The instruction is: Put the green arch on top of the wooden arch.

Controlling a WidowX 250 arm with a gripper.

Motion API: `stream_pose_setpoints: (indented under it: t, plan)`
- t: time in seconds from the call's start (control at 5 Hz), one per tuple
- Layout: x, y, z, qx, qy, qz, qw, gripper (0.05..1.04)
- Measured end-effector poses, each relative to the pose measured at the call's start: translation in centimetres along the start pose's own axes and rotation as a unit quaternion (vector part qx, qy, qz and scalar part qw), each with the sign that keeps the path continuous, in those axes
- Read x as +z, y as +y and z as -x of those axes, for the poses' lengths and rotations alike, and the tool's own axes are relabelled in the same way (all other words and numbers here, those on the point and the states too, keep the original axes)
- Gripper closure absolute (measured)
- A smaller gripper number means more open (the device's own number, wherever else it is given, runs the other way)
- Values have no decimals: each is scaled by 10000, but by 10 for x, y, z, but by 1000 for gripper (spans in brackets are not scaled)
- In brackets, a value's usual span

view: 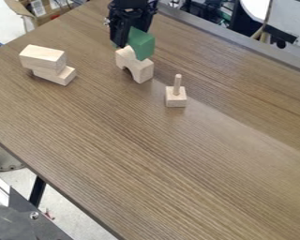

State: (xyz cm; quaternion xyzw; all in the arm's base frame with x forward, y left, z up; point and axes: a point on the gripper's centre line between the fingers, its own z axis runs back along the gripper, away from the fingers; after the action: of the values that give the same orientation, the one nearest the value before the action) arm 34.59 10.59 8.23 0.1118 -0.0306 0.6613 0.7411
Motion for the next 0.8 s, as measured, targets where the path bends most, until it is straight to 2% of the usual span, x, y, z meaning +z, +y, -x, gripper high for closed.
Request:
stream_pose_setpoints:
  t: [0.8]
  plan:
    - [-13, -5, 3, -154, 53, -37, 9999, 485]
